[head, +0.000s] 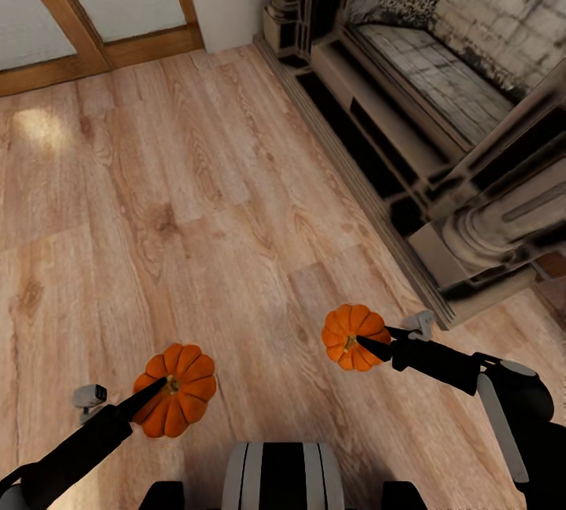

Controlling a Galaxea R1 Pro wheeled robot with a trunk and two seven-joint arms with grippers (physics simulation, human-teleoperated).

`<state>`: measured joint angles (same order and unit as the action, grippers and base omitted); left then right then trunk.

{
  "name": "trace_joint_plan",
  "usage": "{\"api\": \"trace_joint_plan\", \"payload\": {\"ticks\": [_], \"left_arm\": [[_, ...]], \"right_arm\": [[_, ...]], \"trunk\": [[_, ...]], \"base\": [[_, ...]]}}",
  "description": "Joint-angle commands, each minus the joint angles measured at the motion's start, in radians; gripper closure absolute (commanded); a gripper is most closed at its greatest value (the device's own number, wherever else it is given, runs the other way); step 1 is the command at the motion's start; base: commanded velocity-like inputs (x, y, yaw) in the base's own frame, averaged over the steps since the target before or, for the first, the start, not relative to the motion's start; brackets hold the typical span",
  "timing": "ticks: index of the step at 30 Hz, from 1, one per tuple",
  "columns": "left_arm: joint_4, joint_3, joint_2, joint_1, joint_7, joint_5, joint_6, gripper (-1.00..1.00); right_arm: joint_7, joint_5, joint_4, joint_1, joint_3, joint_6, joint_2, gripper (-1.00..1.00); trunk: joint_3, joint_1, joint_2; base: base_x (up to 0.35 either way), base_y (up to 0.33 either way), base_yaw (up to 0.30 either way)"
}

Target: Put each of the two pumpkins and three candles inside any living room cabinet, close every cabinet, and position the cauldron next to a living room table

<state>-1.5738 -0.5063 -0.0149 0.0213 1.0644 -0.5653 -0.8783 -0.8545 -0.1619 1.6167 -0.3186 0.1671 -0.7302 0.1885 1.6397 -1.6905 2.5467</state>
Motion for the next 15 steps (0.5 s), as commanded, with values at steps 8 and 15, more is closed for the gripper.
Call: {"api": "trace_joint_plan", "payload": {"ticks": [8,15], "left_arm": [[-0.001,0.001,0.008,0.0,0.003,-0.005,-0.004,1.0],[0.0,0.003,0.007,0.0,0.002,-0.004,-0.012,1.0]], "right_arm": [[-0.001,-0.005,0.0,-0.002,-0.001,-0.007,-0.001,1.0],[-0.001,-0.005,0.0,-0.002,-0.001,-0.007,0.003,1.0]], "trunk": [[-0.006,0.0,0.0],[-0.012,0.0,0.0]], "base": [[-0.053,-0.036,-0.292],[-0.307,-0.095,-0.291]]}}
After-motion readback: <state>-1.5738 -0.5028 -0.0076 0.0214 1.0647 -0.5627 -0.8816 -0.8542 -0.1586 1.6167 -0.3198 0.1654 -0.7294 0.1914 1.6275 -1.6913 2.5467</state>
